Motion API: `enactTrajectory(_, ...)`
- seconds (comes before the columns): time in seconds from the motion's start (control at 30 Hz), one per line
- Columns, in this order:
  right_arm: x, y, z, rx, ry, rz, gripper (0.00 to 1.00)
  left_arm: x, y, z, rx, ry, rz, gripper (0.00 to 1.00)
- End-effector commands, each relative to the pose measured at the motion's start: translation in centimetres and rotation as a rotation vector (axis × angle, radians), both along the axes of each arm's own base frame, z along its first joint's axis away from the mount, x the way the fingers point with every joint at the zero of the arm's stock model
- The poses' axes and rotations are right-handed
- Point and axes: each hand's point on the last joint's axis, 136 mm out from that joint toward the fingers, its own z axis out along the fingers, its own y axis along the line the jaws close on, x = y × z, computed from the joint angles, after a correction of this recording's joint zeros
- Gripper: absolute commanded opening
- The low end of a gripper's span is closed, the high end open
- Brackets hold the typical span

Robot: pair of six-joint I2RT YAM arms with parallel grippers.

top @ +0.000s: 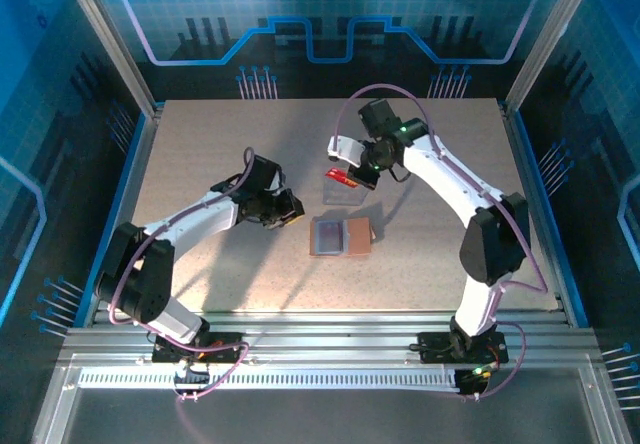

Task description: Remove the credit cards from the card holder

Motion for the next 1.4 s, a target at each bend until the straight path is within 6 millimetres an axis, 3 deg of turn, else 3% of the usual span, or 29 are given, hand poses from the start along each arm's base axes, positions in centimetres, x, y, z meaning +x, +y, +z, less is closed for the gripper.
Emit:
enactTrajectory(0.0, -0.5, -0.1, -1.1, -0.108, 0.027, 0.125, 0.0, -0.1, 0.9, 0.3, 0.007, -0.022, 0.028, 0.16)
enactTrajectory(0.57, 2.6, 0.1, -4.4, -0.249, 0.092, 0.193, 0.0, -0.4, 1.6, 0.6, 0.028, -0.023, 0.053, 0.16)
enactTrajectory(0.97, 3.1, -0.1, -6.8, -0.275, 0.133, 0.208, 0.0, 1.8, 0.2, 0.4, 0.001, -0.015, 0.039, 0.16)
enactTrajectory(1.37, 2.5, 0.2, -9.5, -0.291, 0.201, 0.22, 0.0, 1.3, 0.7, 0.2, 0.024, -0.016, 0.024, 0.16)
